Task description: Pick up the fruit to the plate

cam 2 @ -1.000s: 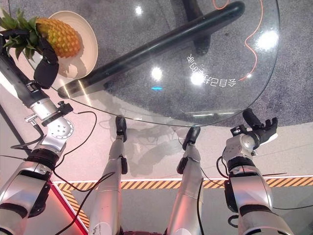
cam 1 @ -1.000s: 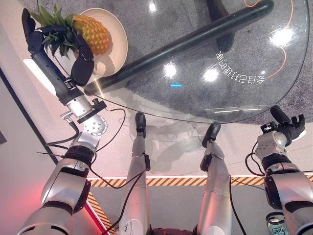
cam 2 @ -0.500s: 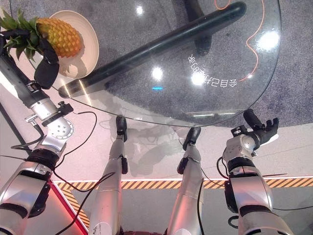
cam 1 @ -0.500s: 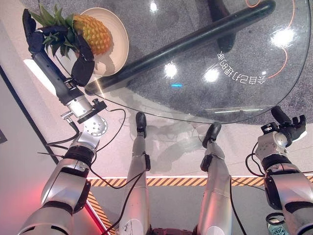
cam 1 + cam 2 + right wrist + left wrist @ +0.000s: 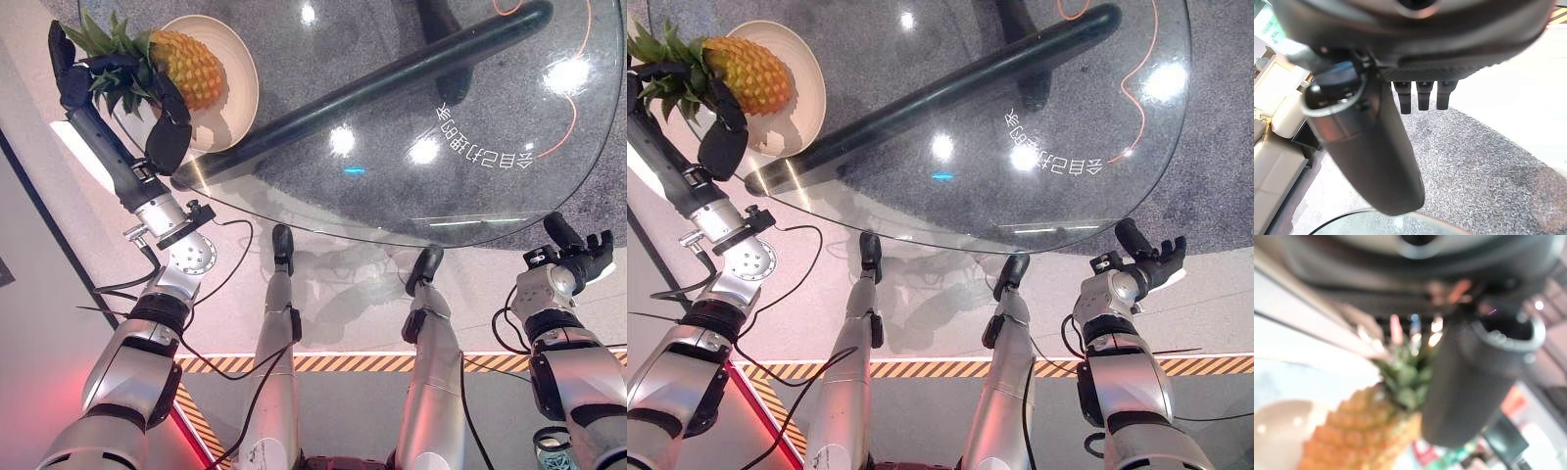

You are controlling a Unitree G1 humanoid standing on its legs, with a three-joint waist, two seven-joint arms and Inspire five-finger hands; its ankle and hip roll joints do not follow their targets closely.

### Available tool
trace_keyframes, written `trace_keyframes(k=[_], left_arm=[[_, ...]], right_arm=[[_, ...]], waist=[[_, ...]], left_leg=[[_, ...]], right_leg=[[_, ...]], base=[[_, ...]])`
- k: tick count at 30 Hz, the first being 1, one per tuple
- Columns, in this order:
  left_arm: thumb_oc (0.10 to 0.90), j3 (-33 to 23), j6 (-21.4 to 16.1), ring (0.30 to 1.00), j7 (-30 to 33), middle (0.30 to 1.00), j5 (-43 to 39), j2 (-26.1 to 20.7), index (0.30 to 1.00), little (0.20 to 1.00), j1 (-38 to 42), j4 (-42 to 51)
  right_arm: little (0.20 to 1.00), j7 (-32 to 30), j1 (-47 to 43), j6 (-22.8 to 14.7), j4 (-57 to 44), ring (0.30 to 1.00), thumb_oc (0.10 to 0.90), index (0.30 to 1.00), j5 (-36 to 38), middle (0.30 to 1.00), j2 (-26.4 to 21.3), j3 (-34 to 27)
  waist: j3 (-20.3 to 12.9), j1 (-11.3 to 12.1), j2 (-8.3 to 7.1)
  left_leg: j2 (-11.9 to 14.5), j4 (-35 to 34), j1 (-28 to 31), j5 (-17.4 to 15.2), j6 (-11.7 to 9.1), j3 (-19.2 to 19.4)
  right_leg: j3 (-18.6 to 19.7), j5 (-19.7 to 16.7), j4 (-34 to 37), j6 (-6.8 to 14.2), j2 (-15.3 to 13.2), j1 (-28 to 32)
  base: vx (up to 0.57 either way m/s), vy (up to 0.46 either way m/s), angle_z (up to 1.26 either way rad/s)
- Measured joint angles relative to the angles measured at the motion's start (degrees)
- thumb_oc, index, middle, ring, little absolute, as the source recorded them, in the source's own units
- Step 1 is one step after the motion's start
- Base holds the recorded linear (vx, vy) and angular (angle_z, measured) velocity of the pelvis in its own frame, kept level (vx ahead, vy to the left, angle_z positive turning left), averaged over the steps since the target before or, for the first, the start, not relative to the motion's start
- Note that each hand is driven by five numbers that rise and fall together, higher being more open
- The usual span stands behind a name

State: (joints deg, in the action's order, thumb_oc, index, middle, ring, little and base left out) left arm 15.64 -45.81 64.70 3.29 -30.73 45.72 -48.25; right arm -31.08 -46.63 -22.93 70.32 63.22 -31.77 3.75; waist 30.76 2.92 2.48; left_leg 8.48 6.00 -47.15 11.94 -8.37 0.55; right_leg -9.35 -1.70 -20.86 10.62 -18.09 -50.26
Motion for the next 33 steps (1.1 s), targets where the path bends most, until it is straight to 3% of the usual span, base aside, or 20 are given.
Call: trace_keyframes(k=[33], left_arm=[[0.800,0.7,-0.5,0.900,3.5,0.900,3.4,0.4,0.900,0.900,-3.0,2.9]], right_arm=[[0.900,-0.1,0.3,0.0,-0.8,0.900,0.800,0.900,-0.1,0.900,0.0,-1.5]], waist=[[0.0,0.1,0.00]], left_leg=[[0.0,0.0,0.0,0.0,0.0,-0.1]], right_leg=[[-0.3,-0.1,-0.1,-0.3,0.0,0.2]], base=[[0.00,0.000,0.00]])
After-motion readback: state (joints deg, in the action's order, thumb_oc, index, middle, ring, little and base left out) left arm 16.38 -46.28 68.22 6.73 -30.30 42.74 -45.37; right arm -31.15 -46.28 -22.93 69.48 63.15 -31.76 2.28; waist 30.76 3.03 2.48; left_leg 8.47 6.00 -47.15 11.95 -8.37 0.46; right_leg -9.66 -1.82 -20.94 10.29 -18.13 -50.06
